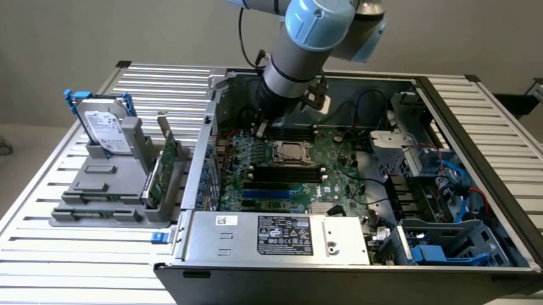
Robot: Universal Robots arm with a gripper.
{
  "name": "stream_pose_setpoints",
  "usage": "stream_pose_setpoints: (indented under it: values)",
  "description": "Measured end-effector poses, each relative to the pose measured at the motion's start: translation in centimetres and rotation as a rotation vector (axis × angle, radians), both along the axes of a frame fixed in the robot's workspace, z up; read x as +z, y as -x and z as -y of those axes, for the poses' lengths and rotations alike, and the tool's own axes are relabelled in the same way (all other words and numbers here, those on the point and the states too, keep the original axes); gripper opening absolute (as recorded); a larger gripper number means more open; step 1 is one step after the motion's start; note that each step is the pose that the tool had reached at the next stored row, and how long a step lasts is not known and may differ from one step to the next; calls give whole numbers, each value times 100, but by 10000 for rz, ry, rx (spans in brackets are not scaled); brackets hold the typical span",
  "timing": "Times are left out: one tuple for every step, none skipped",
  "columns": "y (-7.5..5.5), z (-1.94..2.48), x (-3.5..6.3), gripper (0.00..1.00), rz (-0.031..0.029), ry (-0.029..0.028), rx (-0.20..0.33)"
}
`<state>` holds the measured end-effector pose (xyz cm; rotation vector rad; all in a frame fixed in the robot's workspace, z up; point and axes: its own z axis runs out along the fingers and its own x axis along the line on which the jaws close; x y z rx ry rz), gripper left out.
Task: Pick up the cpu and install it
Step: 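Install the first cpu locking lever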
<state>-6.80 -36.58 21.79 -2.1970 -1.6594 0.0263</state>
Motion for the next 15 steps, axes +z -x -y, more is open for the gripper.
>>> stream_pose_setpoints:
  values:
    - [2, 0, 0, 11, -9, 0, -65]
    - [44, 4, -1, 11, -121, 0, -321]
    - [118, 7, -1, 11, -247, 2, -355]
    - [165, 9, -1, 11, -299, -37, -422]
    - [179, 9, -1, 11, -302, -86, -520]
    - [186, 9, -1, 11, -304, -119, -586]
    - [192, 9, -1, 11, -304, -163, -659]
    - [198, 9, -1, 11, -304, -212, -732]
    - [202, 9, -1, 11, -305, -260, -808]
    - [206, 9, -1, 11, -307, -314, -889]
    - [208, 9, -1, 11, -307, -365, -975]
    - [208, 9, -1, 11, -307, -405, -1068]
    - [209, 9, 0, 11, -308, -429, -1170]
    - [209, 9, 0, 11, -307, -451, -1279]
    - [209, 9, -1, 11, -303, -474, -1378]
